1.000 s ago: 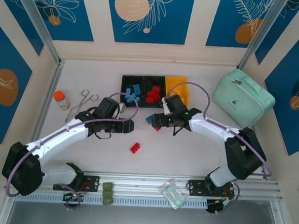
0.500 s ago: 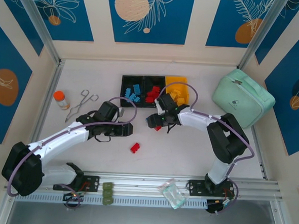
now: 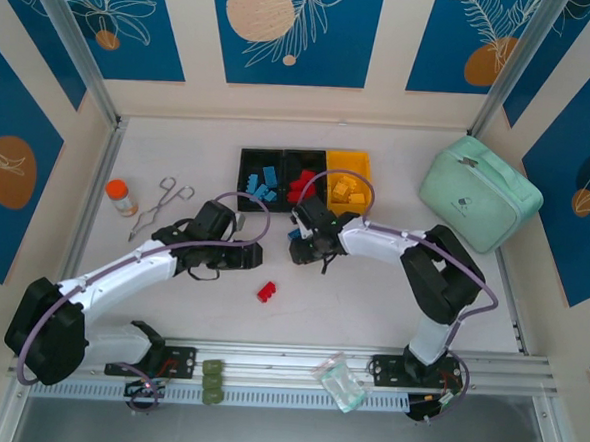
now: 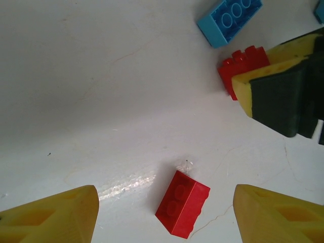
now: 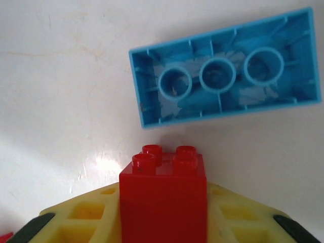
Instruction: Sort the legos into containers by color
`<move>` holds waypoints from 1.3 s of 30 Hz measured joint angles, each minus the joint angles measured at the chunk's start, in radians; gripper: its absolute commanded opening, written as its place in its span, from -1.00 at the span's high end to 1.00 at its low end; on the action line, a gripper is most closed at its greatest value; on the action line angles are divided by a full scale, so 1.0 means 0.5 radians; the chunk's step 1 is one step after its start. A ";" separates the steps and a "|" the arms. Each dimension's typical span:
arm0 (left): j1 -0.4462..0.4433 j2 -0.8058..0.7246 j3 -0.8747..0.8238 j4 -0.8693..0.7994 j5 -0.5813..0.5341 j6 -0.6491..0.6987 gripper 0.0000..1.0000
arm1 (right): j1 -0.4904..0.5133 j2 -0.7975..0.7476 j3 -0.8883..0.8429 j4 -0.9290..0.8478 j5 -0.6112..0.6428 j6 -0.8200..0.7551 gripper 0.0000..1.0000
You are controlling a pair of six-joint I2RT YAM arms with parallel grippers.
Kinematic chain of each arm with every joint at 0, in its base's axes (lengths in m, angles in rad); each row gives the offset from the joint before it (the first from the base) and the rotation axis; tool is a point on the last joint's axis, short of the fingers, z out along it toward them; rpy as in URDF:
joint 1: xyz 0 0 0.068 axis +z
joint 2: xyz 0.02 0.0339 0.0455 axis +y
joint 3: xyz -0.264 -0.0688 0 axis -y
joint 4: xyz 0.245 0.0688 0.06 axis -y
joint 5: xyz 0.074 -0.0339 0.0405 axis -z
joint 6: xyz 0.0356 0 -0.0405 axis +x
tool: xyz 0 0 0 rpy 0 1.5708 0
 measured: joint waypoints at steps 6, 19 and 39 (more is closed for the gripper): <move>-0.001 -0.001 -0.024 0.072 0.050 -0.025 -0.40 | -0.032 -0.175 0.161 -0.188 0.032 0.021 0.38; -0.001 -0.099 -0.054 0.174 0.121 -0.100 -0.41 | -0.368 0.079 0.917 -0.411 0.068 0.091 0.38; -0.001 -0.220 -0.138 0.186 0.134 -0.167 -0.40 | -0.520 1.307 2.385 -0.845 0.008 0.228 0.32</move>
